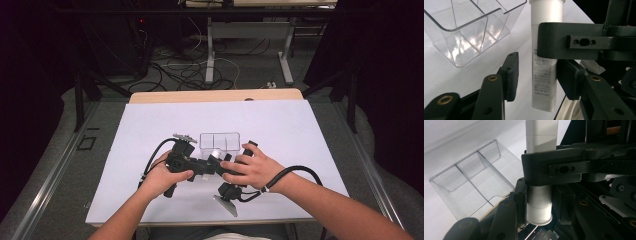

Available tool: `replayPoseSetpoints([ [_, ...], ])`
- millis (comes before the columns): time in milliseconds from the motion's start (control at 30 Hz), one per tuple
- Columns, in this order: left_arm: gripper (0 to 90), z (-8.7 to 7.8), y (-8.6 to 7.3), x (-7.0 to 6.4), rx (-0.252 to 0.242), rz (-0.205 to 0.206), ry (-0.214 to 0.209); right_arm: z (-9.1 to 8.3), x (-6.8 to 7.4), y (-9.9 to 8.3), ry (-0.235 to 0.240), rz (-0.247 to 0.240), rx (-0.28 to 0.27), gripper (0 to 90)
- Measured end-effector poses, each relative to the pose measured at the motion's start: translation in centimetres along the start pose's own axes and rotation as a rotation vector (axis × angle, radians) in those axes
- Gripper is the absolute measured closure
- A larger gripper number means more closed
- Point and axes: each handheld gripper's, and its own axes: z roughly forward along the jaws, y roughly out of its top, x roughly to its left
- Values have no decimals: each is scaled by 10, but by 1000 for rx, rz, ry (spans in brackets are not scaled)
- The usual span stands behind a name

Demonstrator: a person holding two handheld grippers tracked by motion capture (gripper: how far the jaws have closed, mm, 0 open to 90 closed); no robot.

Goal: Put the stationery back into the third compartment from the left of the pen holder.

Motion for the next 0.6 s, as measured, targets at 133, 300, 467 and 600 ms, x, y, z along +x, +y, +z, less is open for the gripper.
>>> replayPoseSetpoints([
  [133, 600, 1, 1, -2, 19, 18, -7, 0, -1, 1, -12, -2, -11, 675],
  [300, 664, 2, 3, -2, 57, 29, -19, 0, -1, 3, -11, -12, -15, 674],
  [467, 677, 2, 3, 1, 62, 19, -30, 1, -1, 3, -9, -13, -14, 674],
  [600, 682, 1, 3, 1, 54, 2, -34, 1, -1, 3, -11, -9, -22, 673],
])
